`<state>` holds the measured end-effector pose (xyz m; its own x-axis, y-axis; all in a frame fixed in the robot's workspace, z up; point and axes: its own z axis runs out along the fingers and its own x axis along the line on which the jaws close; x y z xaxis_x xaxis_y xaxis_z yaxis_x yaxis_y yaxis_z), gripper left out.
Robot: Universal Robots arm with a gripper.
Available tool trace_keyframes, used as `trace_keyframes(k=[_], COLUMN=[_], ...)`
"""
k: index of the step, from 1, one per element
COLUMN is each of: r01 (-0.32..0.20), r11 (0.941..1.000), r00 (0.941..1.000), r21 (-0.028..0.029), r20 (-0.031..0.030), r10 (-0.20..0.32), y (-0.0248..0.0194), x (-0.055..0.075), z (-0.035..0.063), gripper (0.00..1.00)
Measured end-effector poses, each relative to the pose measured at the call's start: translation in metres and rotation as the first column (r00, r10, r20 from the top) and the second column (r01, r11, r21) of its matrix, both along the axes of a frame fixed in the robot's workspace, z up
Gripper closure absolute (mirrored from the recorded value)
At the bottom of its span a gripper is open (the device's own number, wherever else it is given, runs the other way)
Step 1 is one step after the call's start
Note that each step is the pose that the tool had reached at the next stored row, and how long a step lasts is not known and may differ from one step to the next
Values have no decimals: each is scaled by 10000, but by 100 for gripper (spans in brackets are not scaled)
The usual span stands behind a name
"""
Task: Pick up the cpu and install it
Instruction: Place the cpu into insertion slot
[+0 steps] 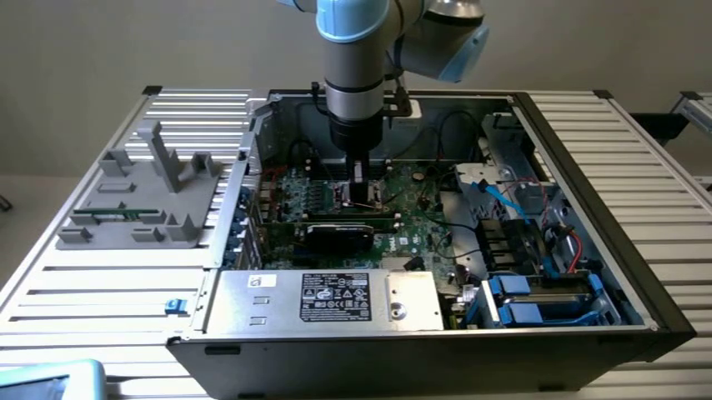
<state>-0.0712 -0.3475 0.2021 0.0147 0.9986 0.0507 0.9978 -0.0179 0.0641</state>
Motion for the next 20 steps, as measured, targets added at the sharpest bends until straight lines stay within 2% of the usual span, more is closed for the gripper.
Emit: trace_keyframes(k=[20], r01=[1], r11=[10000], r00=[10000], r21=[6], r20=[0], r10=[-1], y=[16], x=[-6], z=[-45], gripper=[44])
